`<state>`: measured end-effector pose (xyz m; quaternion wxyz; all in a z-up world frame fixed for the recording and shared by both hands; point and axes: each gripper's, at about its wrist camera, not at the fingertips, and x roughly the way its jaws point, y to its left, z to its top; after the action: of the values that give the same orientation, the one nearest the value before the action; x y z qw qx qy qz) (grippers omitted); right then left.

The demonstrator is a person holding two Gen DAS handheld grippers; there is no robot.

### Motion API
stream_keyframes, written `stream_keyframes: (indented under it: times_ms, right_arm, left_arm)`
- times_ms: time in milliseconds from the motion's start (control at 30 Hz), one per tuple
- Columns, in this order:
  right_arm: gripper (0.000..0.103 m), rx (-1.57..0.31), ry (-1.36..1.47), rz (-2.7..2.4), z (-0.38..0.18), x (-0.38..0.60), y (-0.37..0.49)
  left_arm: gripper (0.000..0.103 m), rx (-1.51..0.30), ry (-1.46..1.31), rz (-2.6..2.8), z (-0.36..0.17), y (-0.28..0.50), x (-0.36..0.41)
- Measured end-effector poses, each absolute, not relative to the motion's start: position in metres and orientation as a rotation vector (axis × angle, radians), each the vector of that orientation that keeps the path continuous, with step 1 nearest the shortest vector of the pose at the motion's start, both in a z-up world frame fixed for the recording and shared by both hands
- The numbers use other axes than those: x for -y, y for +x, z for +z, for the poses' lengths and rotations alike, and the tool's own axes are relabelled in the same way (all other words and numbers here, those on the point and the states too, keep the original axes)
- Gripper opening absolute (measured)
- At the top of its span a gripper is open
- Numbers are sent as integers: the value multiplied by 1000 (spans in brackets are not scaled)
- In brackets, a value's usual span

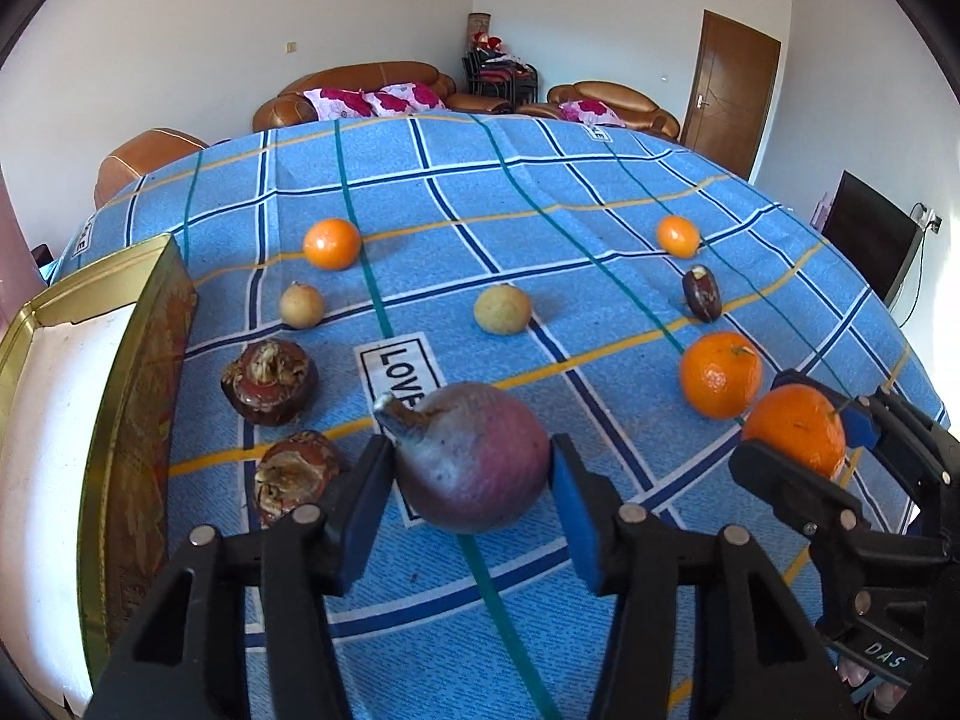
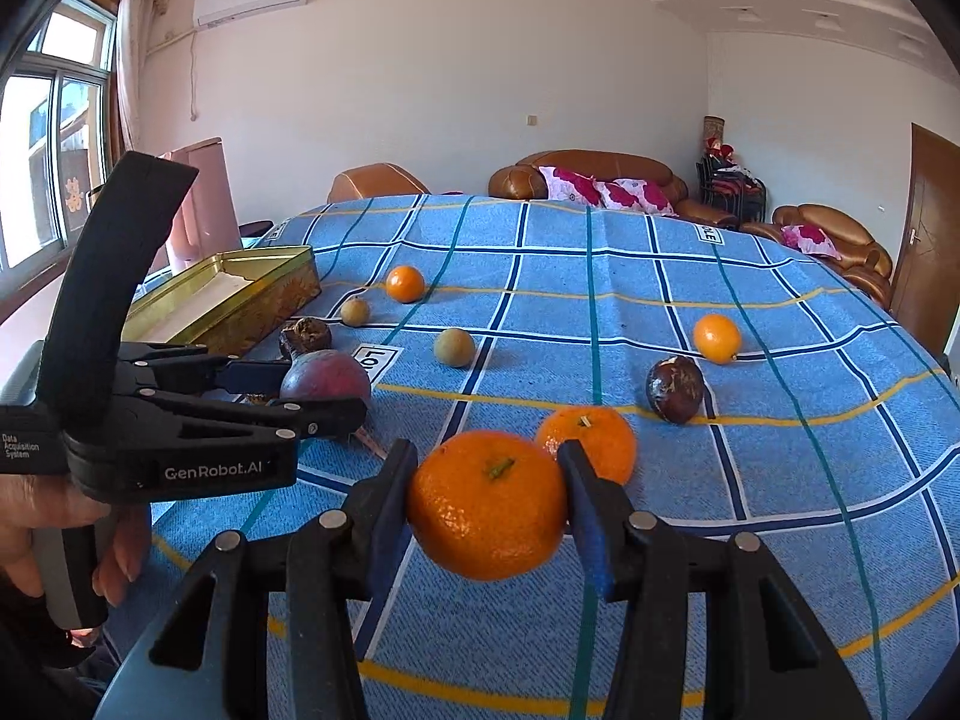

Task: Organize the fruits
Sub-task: 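Carry the purple onion and the mandarin toward the gold tin tray with both tools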

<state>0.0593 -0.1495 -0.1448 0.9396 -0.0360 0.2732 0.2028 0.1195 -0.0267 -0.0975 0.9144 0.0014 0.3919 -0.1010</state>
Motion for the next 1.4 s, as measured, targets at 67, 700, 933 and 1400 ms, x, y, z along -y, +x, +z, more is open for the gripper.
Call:
stream_keyframes:
  times_ms: [67,700,933,1400]
  right_arm:
    - [50,-557,-77,417,-145,149,59]
    - [50,-433,-70,435,-141,154,43]
    - [50,-419,-79,439,-141,153,41]
    - [50,-363,-80,444,-139,156,33]
  left_arm:
    - [54,-804,-7,-222,-97,119,26]
    - [54,-635,26,-225,-76,91,27]
    - [54,-590,28,-208,-71,84,26]
    - [54,-514,44,-180,-70,63,25]
